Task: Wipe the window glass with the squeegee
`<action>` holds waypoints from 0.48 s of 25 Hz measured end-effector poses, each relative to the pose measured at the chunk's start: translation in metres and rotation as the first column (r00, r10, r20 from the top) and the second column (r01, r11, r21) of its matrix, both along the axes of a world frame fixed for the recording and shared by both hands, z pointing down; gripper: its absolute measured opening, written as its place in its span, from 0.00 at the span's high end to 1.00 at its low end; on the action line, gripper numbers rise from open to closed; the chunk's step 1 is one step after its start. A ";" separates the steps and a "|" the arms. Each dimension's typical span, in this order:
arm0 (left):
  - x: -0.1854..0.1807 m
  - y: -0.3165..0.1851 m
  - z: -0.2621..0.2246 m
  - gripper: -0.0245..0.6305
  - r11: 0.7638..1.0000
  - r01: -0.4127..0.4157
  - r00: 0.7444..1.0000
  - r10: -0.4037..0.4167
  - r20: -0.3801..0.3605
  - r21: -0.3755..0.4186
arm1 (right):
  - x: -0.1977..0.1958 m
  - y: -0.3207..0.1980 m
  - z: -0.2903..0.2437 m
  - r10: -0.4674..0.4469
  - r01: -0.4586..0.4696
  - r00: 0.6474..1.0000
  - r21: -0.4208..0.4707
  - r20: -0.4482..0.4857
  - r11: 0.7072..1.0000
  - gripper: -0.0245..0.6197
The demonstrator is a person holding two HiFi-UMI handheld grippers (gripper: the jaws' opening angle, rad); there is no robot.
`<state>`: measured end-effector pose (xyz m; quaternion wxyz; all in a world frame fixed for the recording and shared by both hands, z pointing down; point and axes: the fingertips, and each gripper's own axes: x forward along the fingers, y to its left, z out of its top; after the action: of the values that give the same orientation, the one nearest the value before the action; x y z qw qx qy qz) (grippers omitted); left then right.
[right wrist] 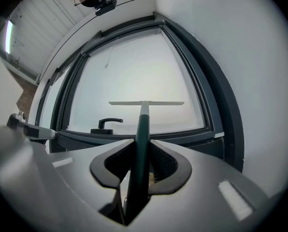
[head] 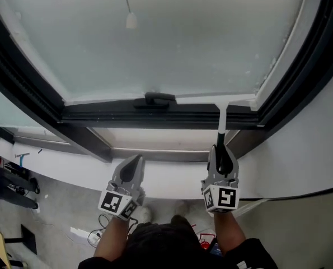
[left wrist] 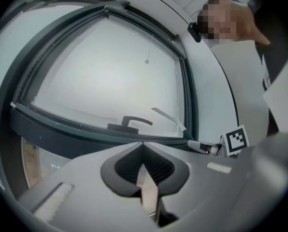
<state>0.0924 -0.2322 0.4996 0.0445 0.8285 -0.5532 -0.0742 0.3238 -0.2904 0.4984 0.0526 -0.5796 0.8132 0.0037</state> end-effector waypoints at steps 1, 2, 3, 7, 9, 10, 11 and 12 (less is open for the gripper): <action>-0.011 0.006 0.002 0.96 1.000 0.015 1.000 -0.015 -0.007 -0.002 | -0.005 0.006 0.000 -0.004 0.004 1.000 0.000 0.004 1.000 0.81; -0.022 0.013 0.003 0.96 1.000 0.028 0.999 -0.028 -0.017 -0.004 | -0.010 0.013 0.000 -0.008 0.008 1.000 0.000 0.007 1.000 0.81; -0.032 0.019 0.005 0.96 0.999 0.038 0.999 -0.038 -0.026 -0.006 | -0.014 0.020 0.000 -0.010 0.010 1.000 -0.001 0.008 1.000 0.81; -0.078 0.047 0.006 0.96 0.999 0.049 0.998 -0.048 -0.042 0.008 | -0.040 0.057 -0.004 -0.002 0.002 1.000 0.004 0.005 1.000 0.81; -0.105 0.064 0.005 0.96 0.999 0.045 0.998 -0.044 -0.044 0.020 | -0.060 0.079 -0.005 0.004 -0.004 1.000 0.004 -0.007 1.000 0.81; -0.121 0.073 0.005 0.96 0.999 0.043 0.998 -0.042 -0.041 0.022 | -0.072 0.090 -0.005 0.005 -0.005 1.000 0.002 -0.012 1.000 0.81; -0.137 0.082 0.006 0.96 0.999 0.042 0.999 -0.042 -0.035 0.022 | -0.085 0.102 -0.005 0.003 -0.003 1.000 -0.002 -0.009 1.000 0.81; -0.153 0.091 0.008 0.96 0.999 0.043 0.999 -0.042 -0.031 0.020 | -0.098 0.113 -0.006 0.000 0.000 1.000 -0.005 0.000 1.000 0.81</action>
<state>-0.0607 -0.1407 0.5072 0.0430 0.8158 -0.5692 -0.0933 0.2263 -0.1769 0.4924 0.0513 -0.5799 0.8131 0.0016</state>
